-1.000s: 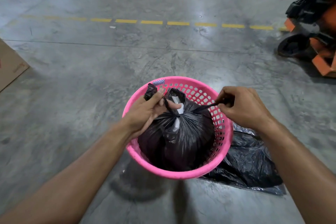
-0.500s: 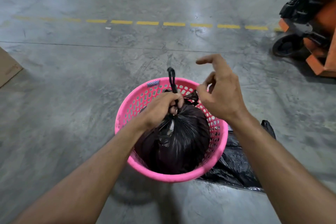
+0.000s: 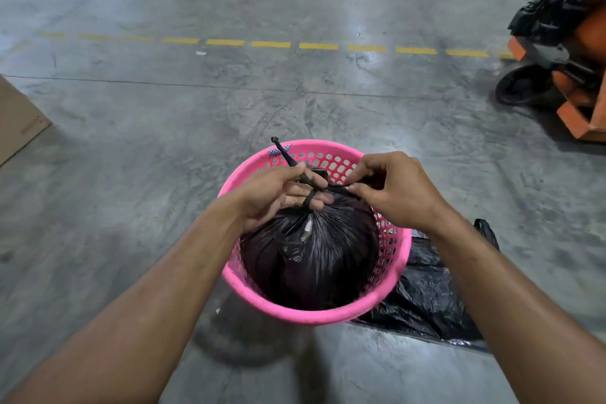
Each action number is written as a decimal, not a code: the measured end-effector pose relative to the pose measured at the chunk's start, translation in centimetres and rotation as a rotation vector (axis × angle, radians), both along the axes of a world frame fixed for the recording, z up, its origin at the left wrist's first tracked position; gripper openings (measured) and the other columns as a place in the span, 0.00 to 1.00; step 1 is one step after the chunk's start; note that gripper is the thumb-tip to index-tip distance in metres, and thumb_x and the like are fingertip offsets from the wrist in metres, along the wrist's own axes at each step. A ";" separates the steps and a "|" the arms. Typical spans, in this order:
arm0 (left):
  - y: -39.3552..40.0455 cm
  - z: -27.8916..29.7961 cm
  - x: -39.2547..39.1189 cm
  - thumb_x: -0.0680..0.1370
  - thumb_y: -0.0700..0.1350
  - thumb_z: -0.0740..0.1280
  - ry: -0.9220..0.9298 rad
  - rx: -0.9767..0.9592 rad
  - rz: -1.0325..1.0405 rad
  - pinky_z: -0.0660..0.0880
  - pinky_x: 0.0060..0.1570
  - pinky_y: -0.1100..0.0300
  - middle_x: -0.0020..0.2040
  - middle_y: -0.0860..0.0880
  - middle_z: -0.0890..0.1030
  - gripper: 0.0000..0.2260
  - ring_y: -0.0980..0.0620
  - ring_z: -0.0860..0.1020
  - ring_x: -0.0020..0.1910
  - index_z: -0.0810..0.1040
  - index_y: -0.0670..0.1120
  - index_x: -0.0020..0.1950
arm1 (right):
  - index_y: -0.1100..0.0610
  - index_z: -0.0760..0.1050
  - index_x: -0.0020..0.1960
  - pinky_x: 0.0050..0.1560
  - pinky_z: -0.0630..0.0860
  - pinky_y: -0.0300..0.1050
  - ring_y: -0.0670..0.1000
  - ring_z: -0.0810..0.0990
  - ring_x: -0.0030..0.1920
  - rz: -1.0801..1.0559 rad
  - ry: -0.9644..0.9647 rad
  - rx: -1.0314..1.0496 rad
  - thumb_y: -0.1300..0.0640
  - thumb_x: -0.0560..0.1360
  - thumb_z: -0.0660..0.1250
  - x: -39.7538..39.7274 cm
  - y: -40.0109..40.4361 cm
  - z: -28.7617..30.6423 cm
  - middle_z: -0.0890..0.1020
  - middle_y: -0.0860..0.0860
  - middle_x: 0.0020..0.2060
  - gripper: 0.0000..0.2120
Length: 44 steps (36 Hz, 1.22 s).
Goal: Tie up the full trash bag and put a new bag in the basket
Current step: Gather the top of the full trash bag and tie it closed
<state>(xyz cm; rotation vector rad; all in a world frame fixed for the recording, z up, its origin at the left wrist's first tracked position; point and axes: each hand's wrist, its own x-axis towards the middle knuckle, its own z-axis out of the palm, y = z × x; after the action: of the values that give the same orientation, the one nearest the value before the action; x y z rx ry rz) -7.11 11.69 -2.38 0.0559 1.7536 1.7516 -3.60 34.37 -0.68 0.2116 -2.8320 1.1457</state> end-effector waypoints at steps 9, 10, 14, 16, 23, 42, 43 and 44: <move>0.1 -0.3 0.2 0.85 0.48 0.55 -0.334 0.207 0.231 0.76 0.49 0.60 0.47 0.40 0.88 0.18 0.54 0.82 0.36 0.83 0.44 0.49 | 0.64 0.83 0.42 0.38 0.74 0.31 0.32 0.79 0.31 0.074 -0.300 -0.235 0.70 0.70 0.77 1.6 -3.1 -2.3 0.83 0.44 0.34 0.04; 0.0 -0.4 0.2 0.85 0.48 0.55 -0.359 0.235 0.248 0.75 0.50 0.61 0.47 0.40 0.88 0.18 0.54 0.82 0.37 0.83 0.44 0.49 | 0.61 0.83 0.39 0.39 0.74 0.33 0.33 0.78 0.30 0.059 -0.287 -0.223 0.69 0.70 0.76 1.5 -3.4 -2.6 0.83 0.45 0.34 0.06; 0.3 -0.5 0.4 0.85 0.50 0.55 -0.285 0.226 0.241 0.75 0.45 0.63 0.44 0.43 0.86 0.18 0.55 0.80 0.35 0.82 0.45 0.47 | 0.55 0.86 0.37 0.37 0.75 0.38 0.40 0.78 0.27 0.094 -0.350 -0.164 0.65 0.70 0.78 1.9 -3.7 -2.5 0.85 0.46 0.30 0.07; 0.4 -0.4 0.4 0.86 0.50 0.54 -0.111 0.125 0.204 0.75 0.42 0.63 0.41 0.43 0.84 0.20 0.54 0.78 0.34 0.80 0.45 0.44 | 0.49 0.85 0.35 0.41 0.76 0.34 0.38 0.81 0.33 0.117 -0.301 -0.043 0.60 0.69 0.78 2.2 -3.8 -2.3 0.86 0.43 0.31 0.08; 0.7 0.0 1.7 0.86 0.51 0.54 0.692 -0.429 -0.084 0.74 0.43 0.58 0.32 0.52 0.78 0.22 0.57 0.76 0.32 0.81 0.44 0.40 | 0.50 0.75 0.56 0.46 0.80 0.43 0.44 0.82 0.39 0.041 -0.094 -0.226 0.59 0.72 0.67 1.9 -4.5 -1.8 0.83 0.44 0.47 0.13; 0.9 -3.5 3.1 0.83 0.42 0.60 0.863 -0.062 0.233 0.73 0.66 0.41 0.54 0.45 0.85 0.14 0.45 0.81 0.60 0.83 0.40 0.46 | 0.51 0.72 0.62 0.51 0.82 0.52 0.50 0.86 0.43 -0.071 -0.097 -0.308 0.61 0.74 0.66 0.9 -4.4 -2.4 0.82 0.47 0.55 0.18; 1.2 -3.2 3.2 0.83 0.43 0.60 0.796 0.003 0.257 0.73 0.63 0.41 0.47 0.44 0.85 0.13 0.43 0.82 0.54 0.83 0.40 0.48 | 0.51 0.72 0.64 0.49 0.81 0.48 0.48 0.85 0.42 -0.073 -0.076 -0.311 0.63 0.75 0.66 0.8 -4.3 -2.2 0.81 0.46 0.56 0.19; 1.5 -2.8 3.3 0.82 0.43 0.60 0.728 0.073 0.270 0.74 0.59 0.43 0.41 0.39 0.83 0.13 0.42 0.81 0.47 0.83 0.42 0.50 | 0.52 0.72 0.66 0.48 0.81 0.46 0.45 0.84 0.41 -0.064 -0.065 -0.308 0.65 0.75 0.66 0.7 -4.2 -2.1 0.81 0.45 0.58 0.21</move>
<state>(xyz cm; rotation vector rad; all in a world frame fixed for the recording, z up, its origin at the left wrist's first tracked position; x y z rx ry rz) -3.82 13.19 -5.17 0.5754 2.2770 2.1617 -2.94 30.20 -2.79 0.0625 -2.6437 1.5756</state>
